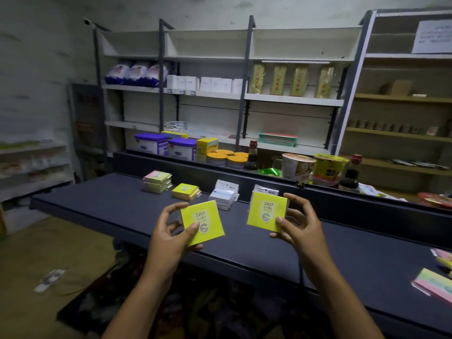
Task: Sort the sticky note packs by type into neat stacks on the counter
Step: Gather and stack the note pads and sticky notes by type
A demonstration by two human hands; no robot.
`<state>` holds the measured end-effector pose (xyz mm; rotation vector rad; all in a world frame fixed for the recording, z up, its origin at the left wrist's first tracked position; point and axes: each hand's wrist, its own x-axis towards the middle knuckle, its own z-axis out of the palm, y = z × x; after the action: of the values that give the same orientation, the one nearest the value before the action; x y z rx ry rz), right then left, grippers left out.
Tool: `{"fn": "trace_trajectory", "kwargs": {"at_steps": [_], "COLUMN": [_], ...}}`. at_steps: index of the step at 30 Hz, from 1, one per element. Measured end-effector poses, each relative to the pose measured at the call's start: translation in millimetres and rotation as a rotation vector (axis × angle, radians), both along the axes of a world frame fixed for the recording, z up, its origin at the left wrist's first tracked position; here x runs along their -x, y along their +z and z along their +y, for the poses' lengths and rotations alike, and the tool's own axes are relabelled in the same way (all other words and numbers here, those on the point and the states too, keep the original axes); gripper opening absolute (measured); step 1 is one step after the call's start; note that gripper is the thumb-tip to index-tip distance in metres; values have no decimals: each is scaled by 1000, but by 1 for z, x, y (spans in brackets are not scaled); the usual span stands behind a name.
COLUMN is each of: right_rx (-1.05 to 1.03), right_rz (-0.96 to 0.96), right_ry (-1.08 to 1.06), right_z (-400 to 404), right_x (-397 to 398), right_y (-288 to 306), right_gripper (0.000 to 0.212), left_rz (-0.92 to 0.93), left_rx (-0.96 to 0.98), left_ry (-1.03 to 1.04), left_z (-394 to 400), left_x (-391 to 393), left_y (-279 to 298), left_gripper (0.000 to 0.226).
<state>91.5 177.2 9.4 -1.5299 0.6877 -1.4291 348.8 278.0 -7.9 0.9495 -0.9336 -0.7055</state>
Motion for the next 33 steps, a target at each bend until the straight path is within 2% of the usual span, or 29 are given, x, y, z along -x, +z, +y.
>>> {"fn": "trace_trajectory", "kwargs": {"at_steps": [9, 22, 33], "right_rx": [-9, 12, -2], "right_rz": [-4, 18, 43], "right_ry": [59, 37, -45], "right_z": [-13, -93, -139], "right_x": [-82, -175, -240], "right_y": [6, 19, 12], "right_gripper": [47, 46, 45], "left_rz": [-21, -15, -14], "left_rx": [33, 79, 103], "left_ry": [0, 136, 85], "left_z": [0, -62, -144], "left_x": [-76, -151, -225], "left_y": [2, 16, 9], "left_gripper": [63, 60, 62]}}
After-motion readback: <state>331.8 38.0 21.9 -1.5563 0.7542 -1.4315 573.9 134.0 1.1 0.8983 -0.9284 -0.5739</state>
